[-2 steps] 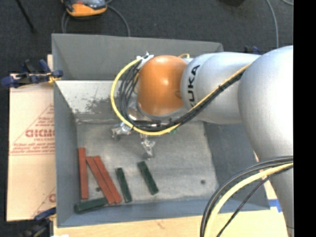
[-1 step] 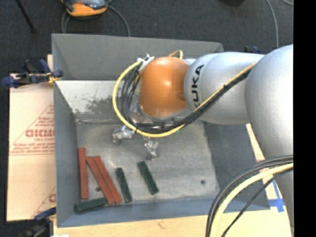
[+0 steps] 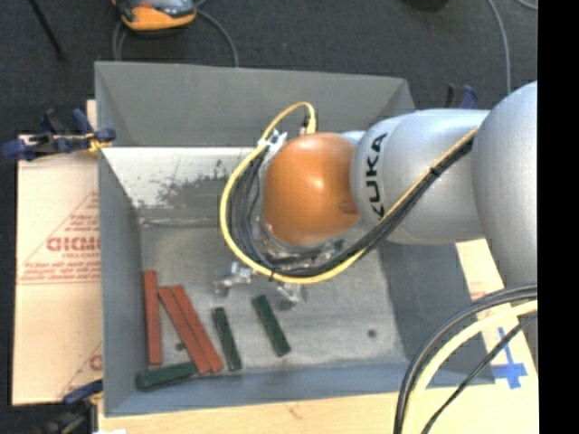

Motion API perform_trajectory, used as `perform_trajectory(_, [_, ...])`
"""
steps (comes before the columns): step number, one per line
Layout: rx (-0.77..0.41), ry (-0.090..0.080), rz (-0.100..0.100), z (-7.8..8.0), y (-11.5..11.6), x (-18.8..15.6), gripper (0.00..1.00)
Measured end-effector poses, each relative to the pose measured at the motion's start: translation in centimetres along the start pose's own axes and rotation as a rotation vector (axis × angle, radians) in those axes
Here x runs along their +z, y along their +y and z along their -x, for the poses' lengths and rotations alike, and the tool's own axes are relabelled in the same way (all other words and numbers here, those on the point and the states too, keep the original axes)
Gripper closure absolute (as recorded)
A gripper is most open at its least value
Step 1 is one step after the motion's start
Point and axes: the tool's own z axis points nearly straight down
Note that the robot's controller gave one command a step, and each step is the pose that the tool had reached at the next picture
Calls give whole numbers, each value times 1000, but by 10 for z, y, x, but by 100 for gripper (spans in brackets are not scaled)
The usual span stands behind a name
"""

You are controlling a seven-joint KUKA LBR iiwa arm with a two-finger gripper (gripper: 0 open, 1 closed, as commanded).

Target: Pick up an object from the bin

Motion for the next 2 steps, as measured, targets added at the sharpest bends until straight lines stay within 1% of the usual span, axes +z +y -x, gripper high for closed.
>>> perform_trajectory(1, [-176,1,4,-33,-2,11,100])
perform_trajectory(2, [-175,1,4,-33,-2,11,100])
